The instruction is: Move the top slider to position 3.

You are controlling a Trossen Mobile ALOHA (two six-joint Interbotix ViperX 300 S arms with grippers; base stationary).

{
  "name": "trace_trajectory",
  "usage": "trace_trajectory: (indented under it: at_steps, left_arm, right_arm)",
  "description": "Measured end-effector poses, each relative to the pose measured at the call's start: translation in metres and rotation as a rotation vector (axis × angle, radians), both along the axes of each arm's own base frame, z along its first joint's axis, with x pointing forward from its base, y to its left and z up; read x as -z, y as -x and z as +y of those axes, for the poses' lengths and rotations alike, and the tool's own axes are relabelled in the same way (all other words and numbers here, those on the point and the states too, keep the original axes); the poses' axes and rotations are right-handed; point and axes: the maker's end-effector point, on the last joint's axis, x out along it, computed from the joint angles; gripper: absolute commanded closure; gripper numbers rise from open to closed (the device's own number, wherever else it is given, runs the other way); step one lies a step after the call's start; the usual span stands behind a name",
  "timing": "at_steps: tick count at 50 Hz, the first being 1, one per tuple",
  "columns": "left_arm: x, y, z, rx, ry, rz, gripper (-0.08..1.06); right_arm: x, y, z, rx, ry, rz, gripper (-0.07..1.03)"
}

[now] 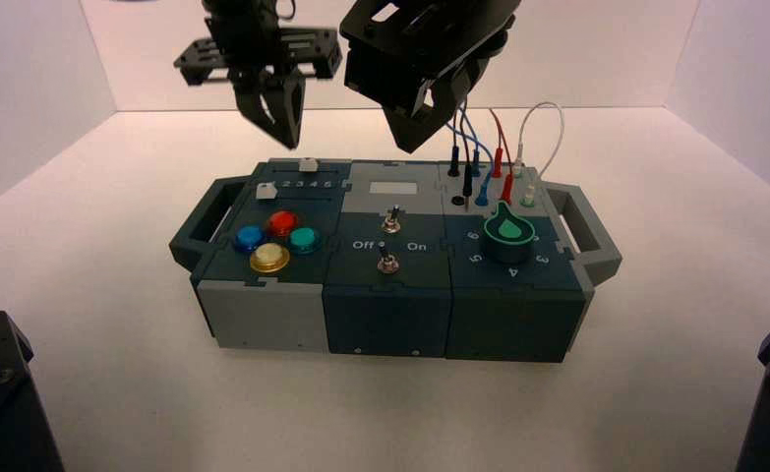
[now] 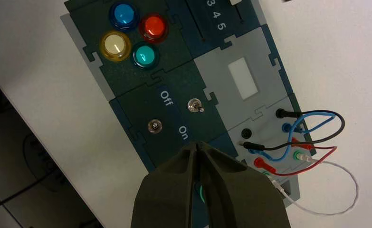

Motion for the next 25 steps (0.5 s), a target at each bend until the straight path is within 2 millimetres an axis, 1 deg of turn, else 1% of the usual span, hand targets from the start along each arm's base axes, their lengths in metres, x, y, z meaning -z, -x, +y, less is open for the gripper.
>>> trace_trajectory:
  at_steps: [11,16,25]
  left_arm:
    - [-0.004,-0.003,-0.013,0.009,0.021,-0.003,1.01]
    - [0.0,-0.002,-0.02,0.024,0.019,0.004,1.01]
    - [0.008,0.0,-0.022,0.027,0.008,0.025,1.01]
  right_arm:
    - [0.0,0.0,0.0,0.0,0.0,0.0,0.98]
    - [0.0,0.0,0.0,0.0,-0.001,-0.001,0.98]
    - [0.0,0.0,0.0,0.0,0.0,0.0,0.98]
